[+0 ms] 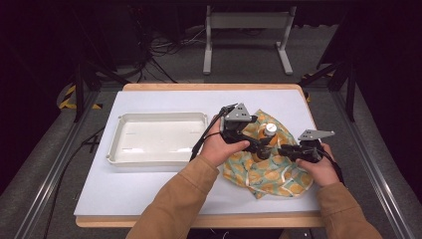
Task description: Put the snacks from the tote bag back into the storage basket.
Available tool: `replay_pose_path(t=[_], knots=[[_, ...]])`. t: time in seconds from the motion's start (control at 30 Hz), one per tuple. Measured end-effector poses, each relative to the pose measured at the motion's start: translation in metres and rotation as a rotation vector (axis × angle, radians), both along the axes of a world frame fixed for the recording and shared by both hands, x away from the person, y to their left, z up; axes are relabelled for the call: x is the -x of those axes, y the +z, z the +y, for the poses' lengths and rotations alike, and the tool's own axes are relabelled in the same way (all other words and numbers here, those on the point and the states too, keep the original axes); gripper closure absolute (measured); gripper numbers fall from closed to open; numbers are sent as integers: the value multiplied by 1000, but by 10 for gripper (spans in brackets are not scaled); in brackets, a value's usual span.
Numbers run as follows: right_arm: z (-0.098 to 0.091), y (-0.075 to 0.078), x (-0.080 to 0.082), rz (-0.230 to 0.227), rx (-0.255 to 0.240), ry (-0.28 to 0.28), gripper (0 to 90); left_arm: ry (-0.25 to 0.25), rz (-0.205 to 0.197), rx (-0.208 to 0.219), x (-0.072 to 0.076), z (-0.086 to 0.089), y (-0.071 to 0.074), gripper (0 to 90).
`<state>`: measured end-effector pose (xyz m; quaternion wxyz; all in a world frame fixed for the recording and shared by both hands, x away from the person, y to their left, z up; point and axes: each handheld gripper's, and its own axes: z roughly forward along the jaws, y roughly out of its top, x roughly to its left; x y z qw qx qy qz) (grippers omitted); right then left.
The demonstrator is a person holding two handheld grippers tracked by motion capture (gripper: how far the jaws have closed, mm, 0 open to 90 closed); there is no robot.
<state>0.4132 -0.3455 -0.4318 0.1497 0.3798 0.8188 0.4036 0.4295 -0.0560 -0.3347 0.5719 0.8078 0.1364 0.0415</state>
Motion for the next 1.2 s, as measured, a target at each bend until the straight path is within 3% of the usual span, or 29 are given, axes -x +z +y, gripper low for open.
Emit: replay_pose_path(t=[0.2,0.3,0.37,0.53,0.77,0.9,1.03,1.2], knots=[[-1,2,1,-11,-21,5,724,-23,-3,20,-3,-5,-2,118],[-2,2,2,-14,-27,6,721,-9,5,6,-6,-11,-5,112],[-3,3,2,-14,-31,3,718,31,27,-15,-9,-17,-9,123],[-4,3,2,-19,-35,0,715,37,24,-12,-10,-22,-13,143],[-5,4,3,-21,-37,-4,715,56,23,-29,-13,-28,-19,251],[-6,5,3,-23,-38,-4,715,33,24,-25,-12,-30,-23,327],[-5,5,3,-23,-39,0,715,37,-12,-30,-11,-30,-22,386],[-6,5,3,-22,-45,-1,715,39,-46,-33,-9,-30,-22,525]])
